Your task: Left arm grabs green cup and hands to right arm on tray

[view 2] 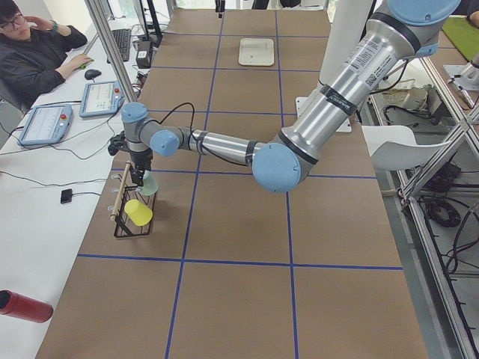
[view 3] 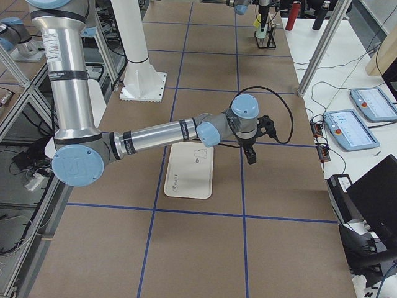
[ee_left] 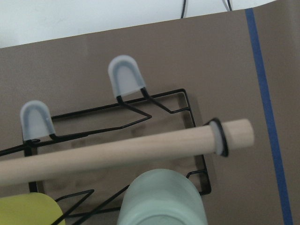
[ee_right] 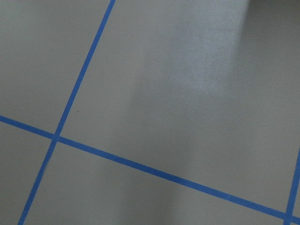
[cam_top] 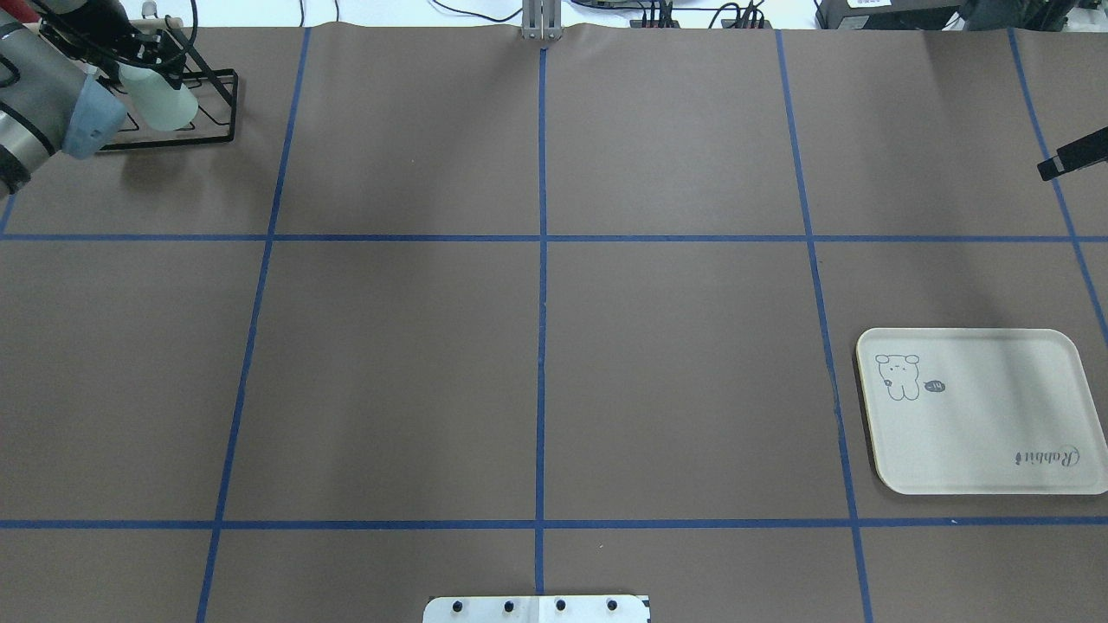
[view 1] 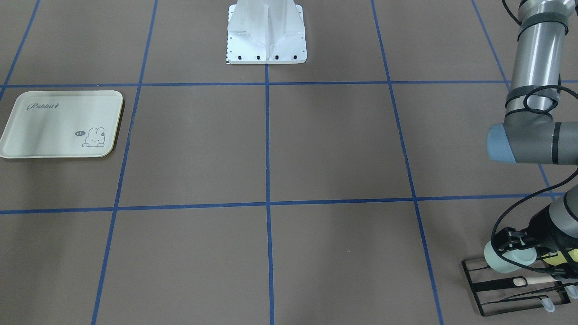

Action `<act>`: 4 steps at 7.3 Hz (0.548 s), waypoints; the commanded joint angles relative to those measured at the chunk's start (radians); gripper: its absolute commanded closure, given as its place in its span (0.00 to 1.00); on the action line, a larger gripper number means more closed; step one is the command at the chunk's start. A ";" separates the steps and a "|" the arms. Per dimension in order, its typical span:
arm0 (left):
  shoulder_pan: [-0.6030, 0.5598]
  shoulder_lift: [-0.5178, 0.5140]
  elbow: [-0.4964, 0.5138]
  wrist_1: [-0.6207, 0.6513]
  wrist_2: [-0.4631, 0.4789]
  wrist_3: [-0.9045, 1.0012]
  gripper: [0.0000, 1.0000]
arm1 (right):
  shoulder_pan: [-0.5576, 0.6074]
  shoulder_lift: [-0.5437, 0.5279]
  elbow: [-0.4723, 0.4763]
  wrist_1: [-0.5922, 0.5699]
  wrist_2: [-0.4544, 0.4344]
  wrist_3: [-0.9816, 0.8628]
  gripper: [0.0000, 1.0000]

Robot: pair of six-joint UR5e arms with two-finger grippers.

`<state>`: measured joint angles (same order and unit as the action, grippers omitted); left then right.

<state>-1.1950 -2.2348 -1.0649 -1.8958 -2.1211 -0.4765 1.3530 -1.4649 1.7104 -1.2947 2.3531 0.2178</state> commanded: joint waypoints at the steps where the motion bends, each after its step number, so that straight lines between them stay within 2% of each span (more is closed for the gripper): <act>1: -0.008 0.000 -0.003 0.001 0.001 -0.001 0.55 | 0.000 0.000 0.000 0.000 0.000 0.000 0.01; 3: -0.027 0.000 -0.012 0.003 0.000 -0.001 0.86 | 0.000 -0.002 0.000 0.000 0.000 0.000 0.01; 4: -0.032 0.000 -0.026 0.004 0.000 -0.001 0.96 | 0.000 0.000 0.002 0.000 0.002 0.000 0.01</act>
<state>-1.2182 -2.2350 -1.0769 -1.8931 -2.1210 -0.4771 1.3530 -1.4656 1.7106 -1.2947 2.3534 0.2178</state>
